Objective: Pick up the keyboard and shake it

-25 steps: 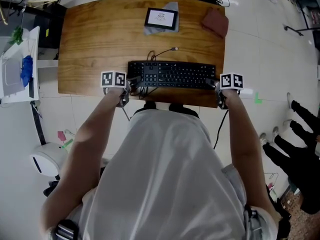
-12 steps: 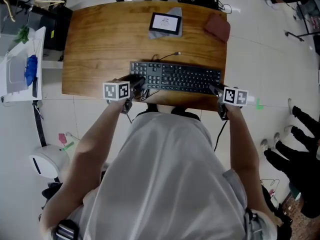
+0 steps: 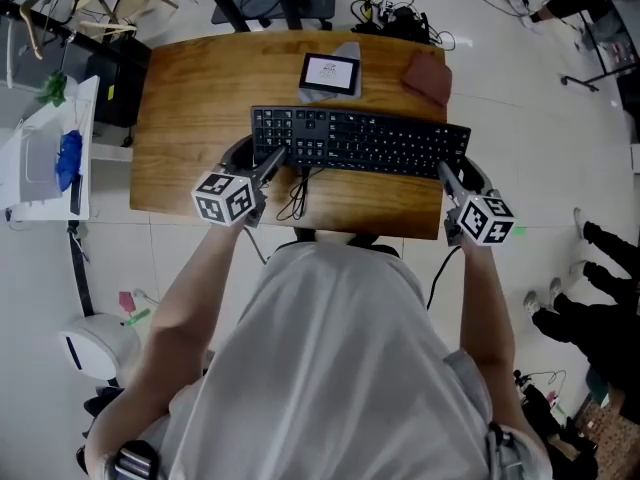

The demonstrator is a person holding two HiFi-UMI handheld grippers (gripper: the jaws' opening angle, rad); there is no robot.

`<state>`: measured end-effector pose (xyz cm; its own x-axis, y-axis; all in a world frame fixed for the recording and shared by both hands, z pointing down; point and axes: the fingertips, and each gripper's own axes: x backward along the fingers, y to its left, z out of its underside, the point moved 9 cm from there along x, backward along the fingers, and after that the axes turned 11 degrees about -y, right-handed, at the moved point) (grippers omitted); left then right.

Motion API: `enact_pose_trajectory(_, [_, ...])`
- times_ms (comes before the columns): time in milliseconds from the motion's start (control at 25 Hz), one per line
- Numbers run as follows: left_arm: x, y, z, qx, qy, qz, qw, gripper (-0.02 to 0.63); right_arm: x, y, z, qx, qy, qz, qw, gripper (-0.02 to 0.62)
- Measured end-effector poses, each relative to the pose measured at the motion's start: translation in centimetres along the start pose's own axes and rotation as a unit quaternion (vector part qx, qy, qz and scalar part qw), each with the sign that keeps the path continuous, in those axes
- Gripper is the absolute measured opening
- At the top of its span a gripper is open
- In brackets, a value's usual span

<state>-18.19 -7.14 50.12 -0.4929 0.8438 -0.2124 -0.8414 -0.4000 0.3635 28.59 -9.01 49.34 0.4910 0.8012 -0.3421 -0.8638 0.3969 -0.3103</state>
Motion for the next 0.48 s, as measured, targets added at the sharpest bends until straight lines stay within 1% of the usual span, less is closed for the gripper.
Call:
enact_pose_trajectory(120, [-0.3,-0.6,-2.7,-0.033,-0.045,0.017,0.9983,0.279,0.5,0.6,-2.5,0.029,-0.055,-0.005,0.998,0.239])
enact_pose_trajectory(200, [-0.2,-1.0,-4.4,-0.054,-0.073,0.025,0.9956,0.278,1.0,1.1,-4.0,0.053,-0.091,-0.008,0.994,0.235])
enact_pose_trajectory(320, [0.1,-1.6,-6.9,-0.085,-0.113,0.035,0.9894,0.279,1.7,2.1,-6.0,0.085,-0.143,-0.013,0.986,0.230])
enact_pose_trajectory(480, [0.9,-2.4,-9.9,-0.119,-0.158,0.049,0.9790,0.279,2.8,3.4,-8.3,0.111,-0.200,-0.018,0.973,0.230])
